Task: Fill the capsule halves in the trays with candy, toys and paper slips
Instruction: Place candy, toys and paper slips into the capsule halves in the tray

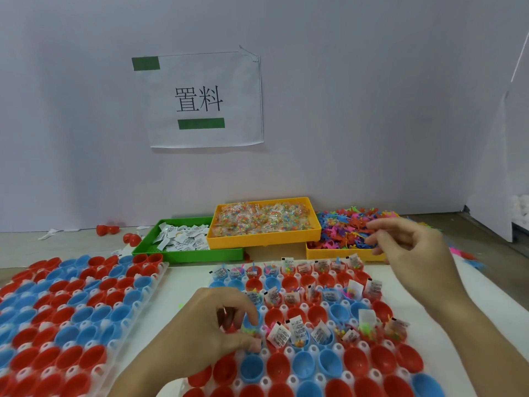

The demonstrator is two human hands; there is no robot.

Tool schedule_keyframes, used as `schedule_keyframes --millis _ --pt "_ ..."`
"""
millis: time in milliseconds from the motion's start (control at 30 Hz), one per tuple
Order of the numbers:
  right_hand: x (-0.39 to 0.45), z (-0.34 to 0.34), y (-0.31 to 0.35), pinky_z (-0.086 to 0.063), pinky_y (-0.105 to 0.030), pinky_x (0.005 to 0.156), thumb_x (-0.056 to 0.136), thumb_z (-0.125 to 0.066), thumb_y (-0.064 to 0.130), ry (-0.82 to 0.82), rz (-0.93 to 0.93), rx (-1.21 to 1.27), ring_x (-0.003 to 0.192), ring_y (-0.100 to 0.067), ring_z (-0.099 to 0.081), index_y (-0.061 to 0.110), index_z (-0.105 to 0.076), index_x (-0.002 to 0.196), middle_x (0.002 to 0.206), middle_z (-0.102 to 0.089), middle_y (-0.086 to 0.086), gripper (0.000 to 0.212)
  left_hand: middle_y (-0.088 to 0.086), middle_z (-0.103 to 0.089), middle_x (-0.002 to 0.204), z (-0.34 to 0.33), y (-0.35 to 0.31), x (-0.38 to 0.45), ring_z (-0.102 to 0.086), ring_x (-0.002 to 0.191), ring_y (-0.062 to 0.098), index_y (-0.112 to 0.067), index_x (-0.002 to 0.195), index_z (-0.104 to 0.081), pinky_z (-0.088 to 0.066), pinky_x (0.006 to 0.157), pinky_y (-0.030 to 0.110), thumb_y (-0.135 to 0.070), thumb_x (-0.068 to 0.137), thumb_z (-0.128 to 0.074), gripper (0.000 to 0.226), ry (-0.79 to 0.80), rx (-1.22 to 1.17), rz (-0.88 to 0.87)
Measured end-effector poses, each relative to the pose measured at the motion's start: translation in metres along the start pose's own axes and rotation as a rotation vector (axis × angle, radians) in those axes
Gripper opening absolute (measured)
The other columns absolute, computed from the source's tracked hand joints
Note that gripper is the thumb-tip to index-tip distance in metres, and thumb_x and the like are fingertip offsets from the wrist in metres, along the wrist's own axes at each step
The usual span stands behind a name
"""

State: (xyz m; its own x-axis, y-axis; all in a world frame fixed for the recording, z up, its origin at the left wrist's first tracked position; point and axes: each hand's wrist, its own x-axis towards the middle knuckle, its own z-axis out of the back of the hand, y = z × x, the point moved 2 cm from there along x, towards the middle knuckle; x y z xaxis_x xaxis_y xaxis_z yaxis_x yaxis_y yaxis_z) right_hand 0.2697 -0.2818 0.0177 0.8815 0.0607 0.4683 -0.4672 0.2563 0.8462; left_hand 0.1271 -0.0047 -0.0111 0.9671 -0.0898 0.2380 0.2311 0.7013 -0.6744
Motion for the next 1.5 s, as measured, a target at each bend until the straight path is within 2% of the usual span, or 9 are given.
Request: schedule_keyframes --millis 233,367,533,667,800,1000,1100,1333,1500 --pt "0.041 0.015 -0.049 -0.045 -0.024 0.069 0.093 -0.060 0.004 0.020 -0.125 -0.429 0.087 -0.016 -0.065 0.021 -0.073 0.094 0.094 -0.075 -0.002 0.021 0.007 -0.057 0.068 0.011 0.006 -0.001 -0.050 0.063 0.027 -0.028 0.084 -0.072 -0.050 0.065 0.048 -0.061 0.074 -0.074 0.035 -0.278 -0.162 -0.005" --pt "0.079 -0.005 -0.067 -0.049 -0.034 0.092 0.092 -0.066 0.009 0.188 -0.134 -0.728 0.101 -0.026 -0.065 0.007 -0.074 0.112 0.113 -0.072 -0.012 0.022 0.014 -0.057 0.069 0.013 0.008 0.001 -0.052 0.068 0.034 -0.023 0.078 -0.069 -0.049 0.062 0.046 -0.050 0.078 -0.067 0.027 -0.336 -0.153 -0.007" --pt "0.099 -0.015 -0.087 -0.052 -0.034 0.083 0.086 -0.077 0.025 0.282 -0.223 -0.909 0.094 -0.025 -0.065 0.005 -0.076 0.101 0.100 -0.073 -0.011 0.025 0.006 -0.056 0.065 0.013 0.013 0.001 -0.049 0.063 0.028 -0.018 0.073 -0.067 -0.046 0.060 0.040 -0.054 0.079 -0.062 0.037 -0.346 -0.172 0.011" --pt "0.101 -0.014 -0.090 -0.051 -0.034 0.083 0.083 -0.080 0.019 0.201 -0.242 -0.794 0.095 -0.023 -0.063 0.007 -0.078 0.097 0.101 -0.074 -0.010 0.019 0.004 -0.055 0.063 0.012 0.015 0.003 -0.047 0.059 0.017 -0.021 0.074 -0.068 -0.044 0.057 0.036 -0.053 0.079 -0.062 0.033 -0.343 -0.154 0.009" --pt "0.096 -0.007 -0.094 -0.049 -0.033 0.088 0.086 -0.075 0.008 0.006 -0.230 -0.613 0.101 -0.027 -0.065 0.005 -0.078 0.096 0.106 -0.074 -0.015 0.011 0.005 -0.057 0.064 0.010 0.014 0.003 -0.050 0.062 0.024 -0.023 0.076 -0.069 -0.046 0.058 0.038 -0.054 0.078 -0.062 0.032 -0.352 -0.149 0.007" --pt "0.083 0.000 -0.091 -0.056 -0.048 0.091 0.089 -0.067 -0.002 -0.098 -0.275 -0.377 0.094 -0.030 -0.070 0.002 -0.072 0.111 0.107 -0.073 -0.019 0.022 0.001 -0.058 0.064 0.009 0.012 0.003 -0.050 0.061 0.017 -0.027 0.078 -0.070 -0.047 0.059 0.041 -0.056 0.079 -0.060 0.031 -0.364 -0.154 0.004" --pt "0.070 -0.004 -0.078 -0.058 -0.044 0.086 0.088 -0.070 -0.001 -0.125 -0.259 -0.273 0.090 -0.027 -0.071 0.003 -0.071 0.112 0.103 -0.073 -0.015 0.024 0.003 -0.060 0.067 0.008 0.011 0.003 -0.053 0.063 0.020 -0.029 0.079 -0.070 -0.049 0.059 0.045 -0.050 0.080 -0.061 0.024 -0.374 -0.154 0.008" --pt "0.004 -0.028 -0.008 -0.057 -0.016 0.066 0.088 -0.073 0.009 0.184 -0.027 -0.006 0.072 -0.008 -0.072 0.024 -0.075 0.095 0.077 -0.075 0.010 0.017 0.000 -0.065 0.072 0.004 -0.005 0.003 -0.057 0.065 0.017 -0.033 0.087 -0.071 -0.051 0.057 0.045 -0.046 0.079 -0.062 0.018 -0.392 -0.164 -0.026" --pt "-0.037 -0.043 0.035 -0.059 -0.022 0.077 0.083 -0.078 0.013 0.504 0.005 0.095 0.079 -0.010 -0.074 0.026 -0.076 0.094 0.086 -0.077 0.007 0.017 0.001 -0.072 0.084 -0.001 -0.020 0.002 -0.064 0.074 0.021 -0.041 0.095 -0.073 -0.055 0.064 0.047 -0.039 0.075 -0.070 0.021 -0.326 -0.244 -0.040"
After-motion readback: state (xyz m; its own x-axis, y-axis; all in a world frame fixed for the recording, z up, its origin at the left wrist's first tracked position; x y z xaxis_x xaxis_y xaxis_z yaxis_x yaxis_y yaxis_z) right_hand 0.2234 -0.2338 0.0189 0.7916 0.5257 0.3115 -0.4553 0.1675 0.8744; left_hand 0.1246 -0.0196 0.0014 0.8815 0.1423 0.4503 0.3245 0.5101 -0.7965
